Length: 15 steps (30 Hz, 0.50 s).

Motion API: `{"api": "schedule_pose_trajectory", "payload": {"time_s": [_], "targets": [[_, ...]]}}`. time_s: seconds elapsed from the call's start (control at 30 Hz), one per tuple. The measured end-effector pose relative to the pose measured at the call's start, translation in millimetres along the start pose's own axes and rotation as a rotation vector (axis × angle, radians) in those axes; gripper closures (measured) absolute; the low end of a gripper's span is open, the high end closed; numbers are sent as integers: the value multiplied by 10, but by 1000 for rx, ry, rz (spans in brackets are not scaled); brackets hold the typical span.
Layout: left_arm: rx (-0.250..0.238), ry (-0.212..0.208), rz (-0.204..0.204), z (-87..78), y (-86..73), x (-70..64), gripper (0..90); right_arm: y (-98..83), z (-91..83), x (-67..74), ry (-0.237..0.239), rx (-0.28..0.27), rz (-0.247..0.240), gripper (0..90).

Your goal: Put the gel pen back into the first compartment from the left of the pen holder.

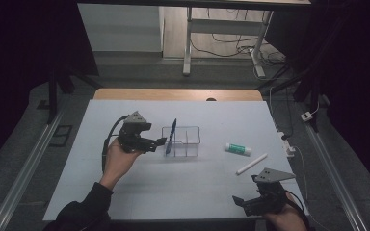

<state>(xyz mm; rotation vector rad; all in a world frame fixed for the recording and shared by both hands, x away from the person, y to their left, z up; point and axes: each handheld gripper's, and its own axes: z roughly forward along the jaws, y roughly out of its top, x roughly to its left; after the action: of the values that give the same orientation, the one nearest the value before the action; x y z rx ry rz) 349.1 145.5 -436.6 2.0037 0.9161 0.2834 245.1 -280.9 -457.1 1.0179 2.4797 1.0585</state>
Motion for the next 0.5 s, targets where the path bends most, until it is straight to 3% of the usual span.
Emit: {"api": "schedule_pose_trajectory", "payload": {"time_s": [0.2, 0.5], "targets": [[18, -8, -11, -234, -197, -75, 61, 1, 6, -1, 0, 3, -6, 0], [22, -9, -46, -620, -623, -184, 7, 3, 5, 0, -2, 4, -2, 0]]}}
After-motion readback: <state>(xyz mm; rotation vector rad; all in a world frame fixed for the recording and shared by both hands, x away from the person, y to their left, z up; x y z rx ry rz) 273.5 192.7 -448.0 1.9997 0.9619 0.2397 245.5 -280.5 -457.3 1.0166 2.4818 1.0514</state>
